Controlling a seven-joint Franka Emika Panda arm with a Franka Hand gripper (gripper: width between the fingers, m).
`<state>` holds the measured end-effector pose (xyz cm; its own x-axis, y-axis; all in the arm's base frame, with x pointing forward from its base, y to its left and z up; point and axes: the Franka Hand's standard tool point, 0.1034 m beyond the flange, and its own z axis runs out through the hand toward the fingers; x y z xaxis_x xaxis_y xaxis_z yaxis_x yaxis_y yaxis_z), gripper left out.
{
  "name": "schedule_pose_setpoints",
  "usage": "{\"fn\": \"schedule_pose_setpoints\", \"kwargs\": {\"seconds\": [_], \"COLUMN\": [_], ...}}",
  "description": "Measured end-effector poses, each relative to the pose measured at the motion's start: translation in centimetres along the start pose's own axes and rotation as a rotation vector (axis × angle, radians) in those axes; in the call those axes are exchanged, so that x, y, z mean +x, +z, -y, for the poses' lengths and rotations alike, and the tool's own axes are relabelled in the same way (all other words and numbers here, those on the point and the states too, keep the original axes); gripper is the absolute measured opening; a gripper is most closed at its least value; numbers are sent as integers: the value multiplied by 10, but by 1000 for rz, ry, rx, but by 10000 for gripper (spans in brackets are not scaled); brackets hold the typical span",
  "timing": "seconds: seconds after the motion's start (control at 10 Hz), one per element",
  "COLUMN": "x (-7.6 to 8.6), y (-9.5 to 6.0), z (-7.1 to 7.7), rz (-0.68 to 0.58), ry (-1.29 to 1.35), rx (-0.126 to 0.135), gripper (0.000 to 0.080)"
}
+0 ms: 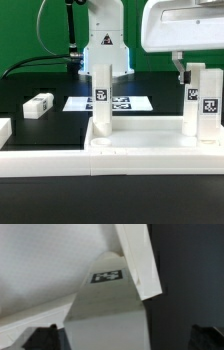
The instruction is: Assemble desk
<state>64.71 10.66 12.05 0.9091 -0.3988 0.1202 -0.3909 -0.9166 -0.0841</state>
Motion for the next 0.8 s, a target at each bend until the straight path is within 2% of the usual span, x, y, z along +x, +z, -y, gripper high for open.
{"fn": "schedule_pose_setpoints", "kwargs": {"seconds": [0.1,0.2,0.3,0.4,0.6,0.7,0.8], "x": [0,0,0,1,2,3,4], "y": [0,0,0,0,1,1,3], "z": [0,0,-1,-2,-4,-8,-13], "rz": [0,0,0,-1,-1,7,30], "ry": [16,17,51,151,268,461,676], "rx": [0,0,-1,-2,-3,2,19], "gripper": [557,383,383,294,294,294,294]}}
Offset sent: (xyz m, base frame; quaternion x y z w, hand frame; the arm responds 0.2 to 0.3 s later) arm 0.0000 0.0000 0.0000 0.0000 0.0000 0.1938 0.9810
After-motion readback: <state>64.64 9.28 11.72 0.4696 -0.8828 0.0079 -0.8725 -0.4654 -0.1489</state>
